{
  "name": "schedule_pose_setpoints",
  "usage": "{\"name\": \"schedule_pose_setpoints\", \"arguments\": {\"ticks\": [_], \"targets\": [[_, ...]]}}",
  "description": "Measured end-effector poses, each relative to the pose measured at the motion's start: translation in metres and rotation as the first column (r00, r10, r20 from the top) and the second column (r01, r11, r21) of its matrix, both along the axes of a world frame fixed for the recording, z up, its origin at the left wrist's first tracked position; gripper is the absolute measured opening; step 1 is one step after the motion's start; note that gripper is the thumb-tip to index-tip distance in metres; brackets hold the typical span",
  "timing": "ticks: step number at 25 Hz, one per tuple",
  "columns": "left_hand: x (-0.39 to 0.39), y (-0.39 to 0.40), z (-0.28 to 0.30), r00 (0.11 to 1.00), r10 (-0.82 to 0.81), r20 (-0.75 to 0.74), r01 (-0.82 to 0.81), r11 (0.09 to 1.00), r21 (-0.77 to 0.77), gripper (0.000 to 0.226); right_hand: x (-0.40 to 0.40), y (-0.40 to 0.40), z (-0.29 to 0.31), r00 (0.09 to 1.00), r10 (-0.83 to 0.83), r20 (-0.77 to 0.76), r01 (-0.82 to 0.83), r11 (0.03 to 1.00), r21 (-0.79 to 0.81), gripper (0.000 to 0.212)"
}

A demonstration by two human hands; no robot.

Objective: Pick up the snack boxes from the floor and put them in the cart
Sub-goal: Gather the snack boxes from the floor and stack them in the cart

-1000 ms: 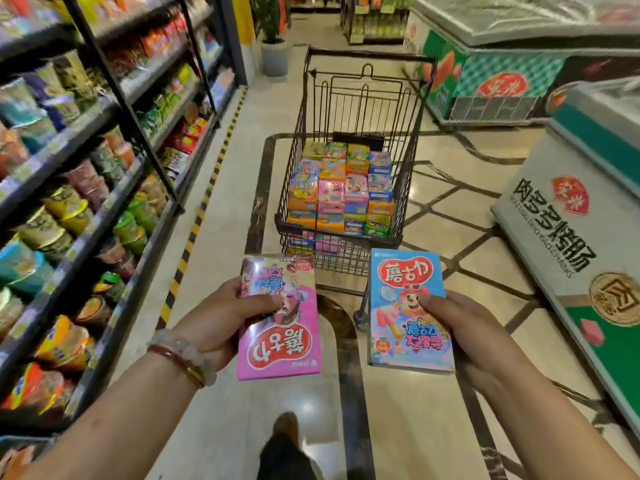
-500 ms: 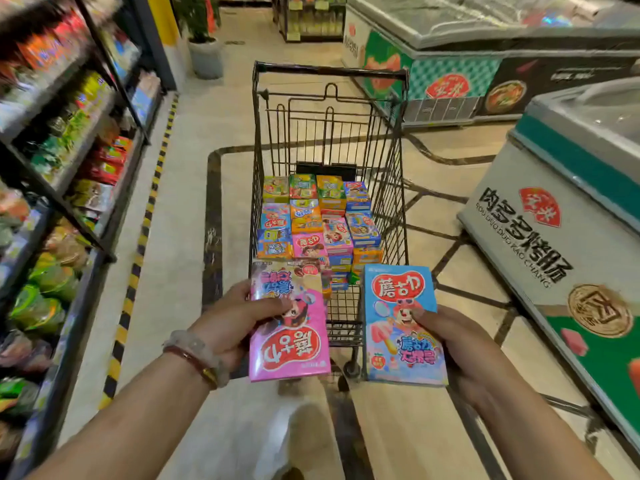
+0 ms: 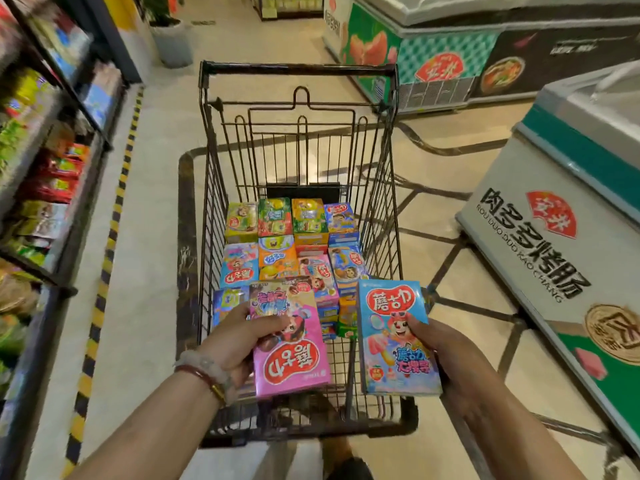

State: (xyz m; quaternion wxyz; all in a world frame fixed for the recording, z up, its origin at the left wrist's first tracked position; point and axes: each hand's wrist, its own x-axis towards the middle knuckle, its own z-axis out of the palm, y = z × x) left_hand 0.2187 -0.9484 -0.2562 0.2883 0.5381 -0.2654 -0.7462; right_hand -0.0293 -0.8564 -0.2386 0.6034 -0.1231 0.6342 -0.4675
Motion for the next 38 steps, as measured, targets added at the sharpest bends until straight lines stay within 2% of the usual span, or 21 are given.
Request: {"name": "schedule_pose_setpoints", "arguments": {"ticks": [3,6,8,10,13,17,21,23,25,26,27,29,30,32,35,38], "targets": [[-0.027,-0.052,-0.027,0.997,0.066,0.037,-0.068,0.997,0.043,0.063,-0.020,-0.058,-0.022,1.000,-0.008,-0.017,0.008,1.000,0.008,0.025],[-0.055,-0.097,-0.054,0.987,0.104,0.120,-0.102,0.995,-0.023,0.036,-0.030,-0.106,-0.044,0.997,0.014,-0.082,-0.014,1.000,-0.001,0.021],[-0.072,-0.123,-0.074,0.978,0.084,0.193,-0.071,0.995,-0.074,0.043,-0.028,-0.134,-0.065,0.991,0.023,-0.133,-0.020,0.999,0.024,0.019],[-0.086,-0.143,-0.095,0.955,0.054,0.292,-0.020,0.993,-0.117,0.055,-0.021,-0.156,-0.092,0.963,0.039,-0.268,-0.020,0.997,0.074,0.022],[-0.100,-0.166,-0.123,0.900,0.011,0.436,0.064,0.985,-0.159,0.068,-0.013,-0.186,-0.129,0.856,0.117,-0.504,-0.054,0.989,0.138,0.028],[-0.119,-0.177,-0.145,0.808,-0.030,0.588,0.172,0.967,-0.187,0.079,-0.014,-0.212,-0.161,0.752,0.158,-0.640,-0.064,0.984,0.169,0.038],[-0.132,-0.176,-0.159,0.694,-0.100,0.713,0.365,0.902,-0.229,0.077,-0.018,-0.226,-0.184,0.657,0.250,-0.711,-0.097,0.964,0.249,0.035],[-0.131,-0.176,-0.165,0.563,-0.078,0.823,0.488,0.835,-0.255,0.066,-0.021,-0.228,-0.189,0.583,0.288,-0.760,-0.154,0.957,0.245,0.030],[-0.130,-0.176,-0.174,0.427,-0.005,0.904,0.656,0.690,-0.306,0.053,-0.022,-0.228,-0.192,0.481,0.327,-0.814,-0.253,0.940,0.228,0.029],[-0.129,-0.176,-0.182,0.338,0.003,0.941,0.749,0.605,-0.271,0.051,-0.020,-0.228,-0.192,0.442,0.340,-0.830,-0.290,0.930,0.226,0.033],[-0.128,-0.176,-0.186,0.239,0.008,0.971,0.822,0.530,-0.207,0.049,-0.017,-0.227,-0.192,0.363,0.342,-0.867,-0.302,0.923,0.238,0.040],[-0.124,-0.170,-0.188,0.108,-0.024,0.994,0.887,0.453,-0.086,0.043,-0.010,-0.221,-0.202,0.078,0.299,-0.951,-0.310,0.914,0.262,0.049],[-0.122,-0.165,-0.187,0.069,-0.051,0.996,0.910,0.413,-0.042,0.045,-0.008,-0.218,-0.209,-0.027,0.278,-0.960,-0.351,0.897,0.269,0.049],[-0.118,-0.158,-0.191,0.016,-0.147,0.989,0.943,0.332,0.034,0.056,-0.003,-0.219,-0.215,-0.127,0.309,-0.943,-0.431,0.839,0.333,0.048],[-0.115,-0.166,-0.191,-0.038,-0.218,0.975,0.943,0.315,0.107,0.060,-0.001,-0.239,-0.221,-0.167,0.343,-0.924,-0.459,0.803,0.381,0.048],[-0.113,-0.181,-0.180,0.013,-0.173,0.985,0.931,0.362,0.051,0.056,-0.003,-0.259,-0.224,-0.170,0.365,-0.916,-0.459,0.793,0.401,0.046]]}}
